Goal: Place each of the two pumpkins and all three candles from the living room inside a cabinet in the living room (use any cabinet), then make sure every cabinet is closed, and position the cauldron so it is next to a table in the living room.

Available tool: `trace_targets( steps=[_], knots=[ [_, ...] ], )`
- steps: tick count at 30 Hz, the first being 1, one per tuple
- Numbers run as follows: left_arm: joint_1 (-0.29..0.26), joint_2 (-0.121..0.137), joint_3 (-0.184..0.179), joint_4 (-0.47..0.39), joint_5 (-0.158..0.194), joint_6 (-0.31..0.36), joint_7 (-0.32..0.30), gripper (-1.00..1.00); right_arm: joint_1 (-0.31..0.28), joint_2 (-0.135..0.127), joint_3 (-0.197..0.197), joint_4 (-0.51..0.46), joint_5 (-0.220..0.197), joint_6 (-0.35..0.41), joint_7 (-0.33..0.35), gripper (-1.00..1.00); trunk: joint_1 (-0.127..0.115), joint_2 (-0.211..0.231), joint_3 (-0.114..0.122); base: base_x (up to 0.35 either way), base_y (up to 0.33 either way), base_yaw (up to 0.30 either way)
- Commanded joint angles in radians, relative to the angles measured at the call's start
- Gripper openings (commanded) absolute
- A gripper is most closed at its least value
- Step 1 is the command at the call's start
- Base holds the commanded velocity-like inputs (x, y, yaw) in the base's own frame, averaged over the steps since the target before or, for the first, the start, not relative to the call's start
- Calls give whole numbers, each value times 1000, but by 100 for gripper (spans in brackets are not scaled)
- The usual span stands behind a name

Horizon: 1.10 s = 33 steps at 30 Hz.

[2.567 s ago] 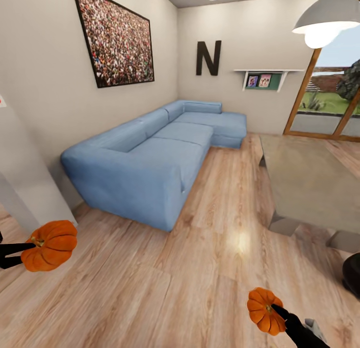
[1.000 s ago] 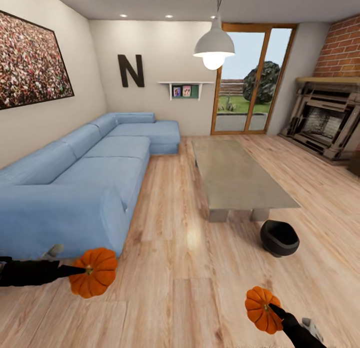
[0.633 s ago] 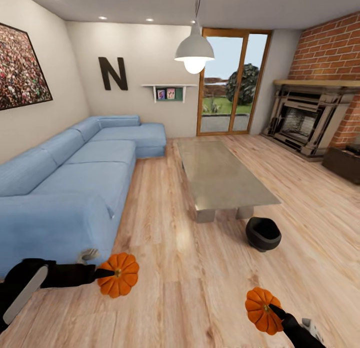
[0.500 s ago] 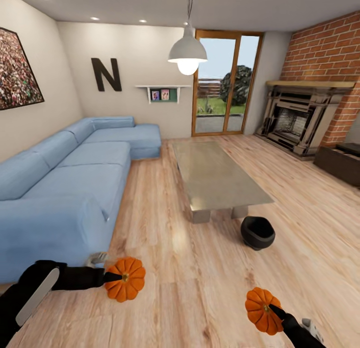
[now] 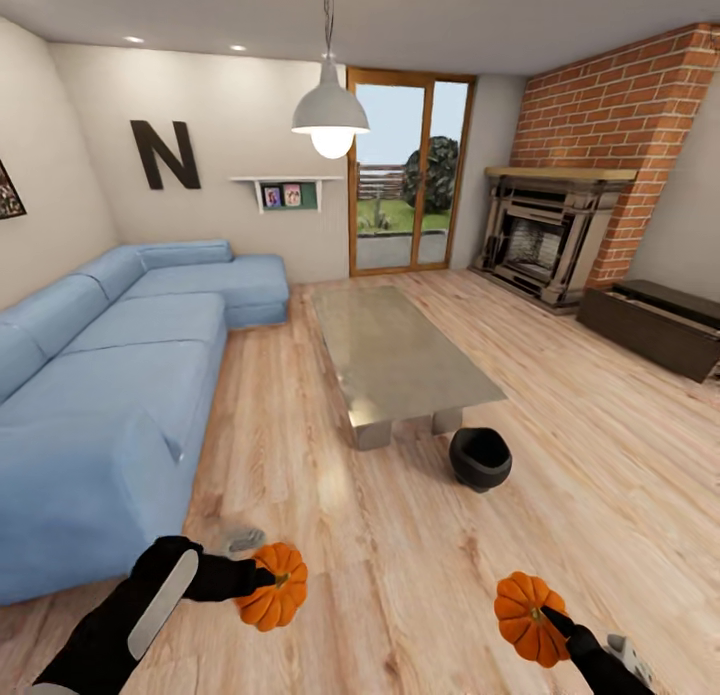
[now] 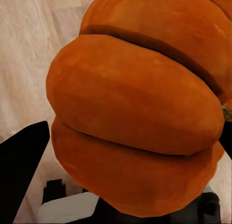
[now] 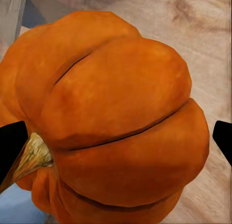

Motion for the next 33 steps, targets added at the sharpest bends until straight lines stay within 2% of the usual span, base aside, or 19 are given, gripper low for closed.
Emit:
trace_targets(
  steps=[1,3,4,7,12,13,15,17,20,22,23,27,29,33],
  knots=[
    [-2,-12,-2,16,-2,2,25,-100,-1,0,3,1,-11,2,3,-100,-4,6,3,0,0,-202],
    [-5,-53,-2,72,-7,-2,90,-100,-1,0,3,9,-12,-11,3,-100,-12,20,10,0,0,-201],
    [-6,-62,-3,84,-6,-4,104,-100,-1,0,3,14,-12,-14,2,-100,-15,27,13,0,0,-201],
    [-10,-74,-3,122,-8,-14,122,-100,0,1,4,21,-13,-31,3,-100,-27,48,22,0,0,-200],
    [-11,-73,-3,169,-9,-30,128,-100,-1,2,7,24,-10,-69,3,-100,-46,83,38,0,0,-200],
    [-11,-71,-2,200,-9,-52,129,-100,-1,2,8,25,-10,-72,3,-100,-50,90,41,0,0,-200],
    [-11,-72,-2,293,-10,-153,128,-100,-1,5,9,26,-9,-82,2,-100,-58,104,47,0,0,-201],
    [-11,-75,-3,350,-8,-210,128,-100,-2,12,11,26,-8,-106,2,-100,-65,118,54,0,0,-203],
    [-11,-78,-6,398,-8,-262,127,-100,-2,28,14,26,-7,-161,2,-100,-77,139,63,0,0,-135],
    [-11,-77,-10,419,-6,-339,127,-100,-2,36,15,26,-6,-191,3,-100,-84,153,69,0,0,-41],
    [-11,-77,-12,427,-5,-356,127,-100,-1,37,15,25,-6,-194,3,-100,-88,160,73,0,0,-22],
    [-11,-91,-60,549,-6,-487,124,-100,-1,42,15,24,-5,-205,3,-100,-104,188,85,0,0,-8],
    [-11,-110,-81,588,-8,-526,121,-100,-1,45,15,25,-6,-207,-2,-100,-111,202,91,0,0,-1],
    [-11,-116,-89,599,-9,-538,121,-100,-2,47,12,26,-7,-206,-36,-100,-127,230,104,0,0,0]
  ],
)
